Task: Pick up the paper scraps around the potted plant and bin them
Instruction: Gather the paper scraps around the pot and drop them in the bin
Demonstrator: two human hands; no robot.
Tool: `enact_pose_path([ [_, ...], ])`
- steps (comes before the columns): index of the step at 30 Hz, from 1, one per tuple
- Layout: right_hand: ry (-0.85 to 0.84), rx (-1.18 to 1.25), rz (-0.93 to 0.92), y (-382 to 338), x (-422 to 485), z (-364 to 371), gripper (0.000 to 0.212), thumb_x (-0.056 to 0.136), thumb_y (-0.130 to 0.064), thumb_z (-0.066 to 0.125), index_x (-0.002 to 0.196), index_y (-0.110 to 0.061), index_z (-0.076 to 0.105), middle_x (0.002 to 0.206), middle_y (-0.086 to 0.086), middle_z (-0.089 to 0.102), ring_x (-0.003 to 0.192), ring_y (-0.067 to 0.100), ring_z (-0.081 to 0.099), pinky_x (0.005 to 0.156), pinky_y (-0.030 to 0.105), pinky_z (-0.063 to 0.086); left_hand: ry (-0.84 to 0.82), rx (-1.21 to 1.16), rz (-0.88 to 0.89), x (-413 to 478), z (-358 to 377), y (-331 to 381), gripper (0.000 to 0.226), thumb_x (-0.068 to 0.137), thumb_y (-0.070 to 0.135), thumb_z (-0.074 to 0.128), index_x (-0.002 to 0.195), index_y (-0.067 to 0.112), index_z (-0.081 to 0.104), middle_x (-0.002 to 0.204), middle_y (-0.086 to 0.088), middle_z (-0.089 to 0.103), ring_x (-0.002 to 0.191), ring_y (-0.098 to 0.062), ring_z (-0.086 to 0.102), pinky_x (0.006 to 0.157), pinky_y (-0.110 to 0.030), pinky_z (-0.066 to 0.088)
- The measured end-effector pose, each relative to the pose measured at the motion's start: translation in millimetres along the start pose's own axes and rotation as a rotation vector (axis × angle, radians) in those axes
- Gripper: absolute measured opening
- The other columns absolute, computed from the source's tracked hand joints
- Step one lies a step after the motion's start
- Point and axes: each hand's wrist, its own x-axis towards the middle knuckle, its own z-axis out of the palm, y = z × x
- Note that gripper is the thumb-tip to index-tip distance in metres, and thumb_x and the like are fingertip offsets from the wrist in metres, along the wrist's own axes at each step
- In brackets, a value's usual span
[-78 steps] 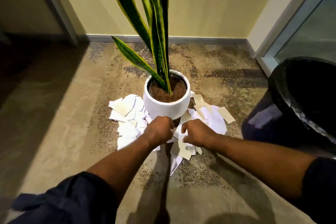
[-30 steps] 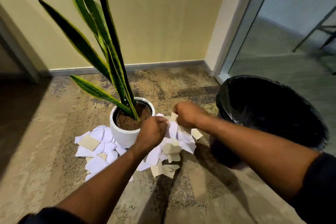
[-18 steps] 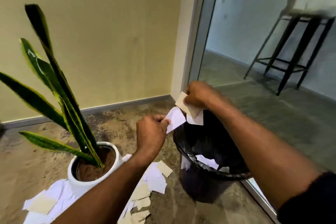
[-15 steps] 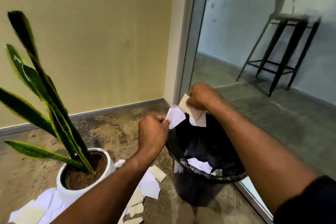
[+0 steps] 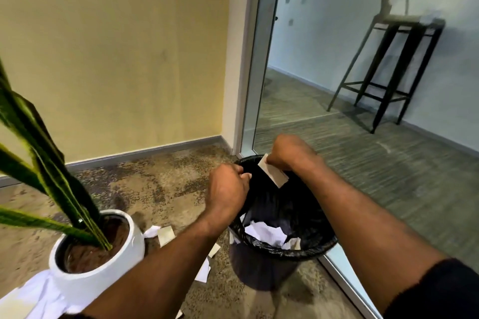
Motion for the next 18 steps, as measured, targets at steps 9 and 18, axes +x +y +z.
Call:
enact_pose_path([
  [9, 0.135, 0.049, -0.149, -44.0, -6.7, 11.7, 0.022, 0.081, -0.022, 0.067, 0.098, -0.01, 0.068, 0.094, 0.015, 0.067, 0.084, 0.031, 0.064, 0.064, 0.029, 0.042, 0.043, -0.075, 0.074, 3.0, -14.2, -25.0, 0.014, 0.09, 0.015, 0.065, 0.099, 0.011, 0.075, 0.086, 0.001, 0.075, 0.073, -0.006, 0.066, 0.077, -0.025, 0.057],
  [18, -0.001, 0.147, -0.463, -154.1, -58.5, 58.0, 0.014, 0.079, -0.021, 0.069, 0.077, -0.008, 0.074, 0.075, 0.013, 0.069, 0.071, 0.028, 0.064, 0.058, 0.025, 0.045, 0.104, 0.07, -0.062, -20.6, -84.6, -116.0, 0.013, 0.088, 0.019, 0.064, 0.088, 0.014, 0.075, 0.071, -0.003, 0.069, 0.068, -0.021, 0.065, 0.061, -0.024, 0.04],
])
